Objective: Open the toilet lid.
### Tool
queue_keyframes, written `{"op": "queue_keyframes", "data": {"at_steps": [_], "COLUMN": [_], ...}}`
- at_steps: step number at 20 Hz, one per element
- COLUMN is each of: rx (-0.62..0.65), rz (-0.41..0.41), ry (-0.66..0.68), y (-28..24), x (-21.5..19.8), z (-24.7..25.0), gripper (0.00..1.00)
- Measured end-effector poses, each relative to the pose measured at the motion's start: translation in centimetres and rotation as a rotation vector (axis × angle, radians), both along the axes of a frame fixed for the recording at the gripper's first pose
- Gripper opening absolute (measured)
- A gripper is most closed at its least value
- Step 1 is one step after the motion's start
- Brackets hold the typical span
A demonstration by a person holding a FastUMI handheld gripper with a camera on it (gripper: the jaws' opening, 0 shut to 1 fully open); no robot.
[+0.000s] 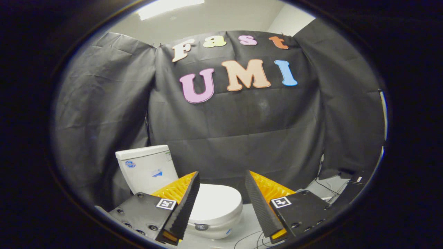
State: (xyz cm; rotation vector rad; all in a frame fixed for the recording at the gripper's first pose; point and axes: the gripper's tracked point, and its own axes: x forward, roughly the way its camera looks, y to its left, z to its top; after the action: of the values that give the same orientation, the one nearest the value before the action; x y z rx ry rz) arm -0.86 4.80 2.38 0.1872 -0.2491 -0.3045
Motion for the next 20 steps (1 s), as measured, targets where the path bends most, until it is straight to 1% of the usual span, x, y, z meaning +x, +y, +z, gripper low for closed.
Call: {"op": "queue_keyframes", "data": {"at_steps": [5,7,9,12,13,15,17,18,20], "rx": [0.067,0.112,0.167,0.248,0.274,0.312,0.357,0.398,0.48], "rz": [-0.016,-0.017,-0.021,-0.02,-0.03,-0.042,-0.05,-0.047,-0.043], "ry": [-0.02,-0.031,-0.062,-0.154,-0.173,-0.175,-0.212,-0.227,-0.188], "y": [-1.0,-1.6,-2.5,-3.6,-4.0,-4.4,-4.7,-5.0,-5.1], "x": [-0.4,-0.3,-0.4,-0.9,-0.9,-0.2,0.1,0.6,1.9], "z": [-0.5,-1.0,-1.4,-1.5,-1.9,-3.1,-3.4,-3.6,-5.8], "gripper": [0.84,0.84,0.84,0.84,0.84,0.84,0.84,0.84,0.84]}}
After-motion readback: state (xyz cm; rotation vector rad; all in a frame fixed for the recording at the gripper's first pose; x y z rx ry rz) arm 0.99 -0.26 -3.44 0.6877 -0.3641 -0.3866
